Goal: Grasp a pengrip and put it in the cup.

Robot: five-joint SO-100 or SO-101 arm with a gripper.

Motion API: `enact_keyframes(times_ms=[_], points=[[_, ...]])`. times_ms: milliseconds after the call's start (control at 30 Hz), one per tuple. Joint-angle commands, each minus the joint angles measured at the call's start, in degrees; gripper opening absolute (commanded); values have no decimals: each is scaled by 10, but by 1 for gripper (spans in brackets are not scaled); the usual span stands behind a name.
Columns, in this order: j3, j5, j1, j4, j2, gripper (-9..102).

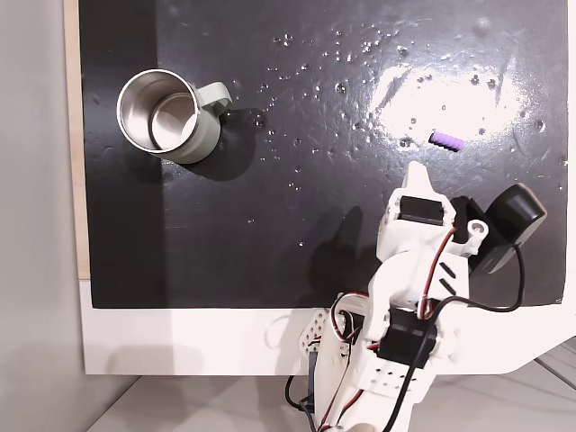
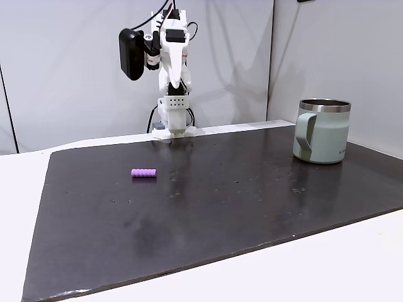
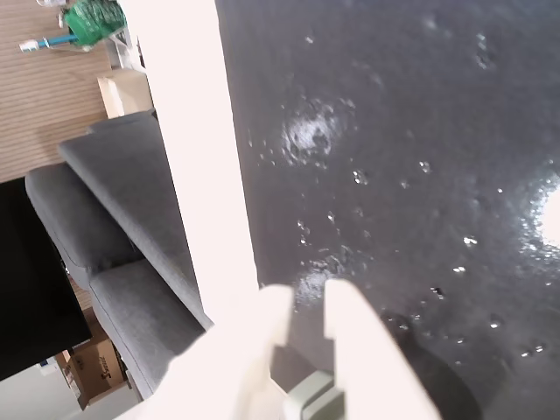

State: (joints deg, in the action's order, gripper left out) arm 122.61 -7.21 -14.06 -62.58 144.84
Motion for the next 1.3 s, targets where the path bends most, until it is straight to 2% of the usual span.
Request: enact_keyframes(times_ms=[0,300,500,967,1100,1267], points=[[-154,-4,-19,-39,-83,13],[-420,-3,-64,-178,-324,23],[-500,-4,-94,-217,-439,25],[-647,-49,-127,-243,-699,27],[-638,-58,-123,-229,-740,27],[-553,-73,-121,-177,-744,27]])
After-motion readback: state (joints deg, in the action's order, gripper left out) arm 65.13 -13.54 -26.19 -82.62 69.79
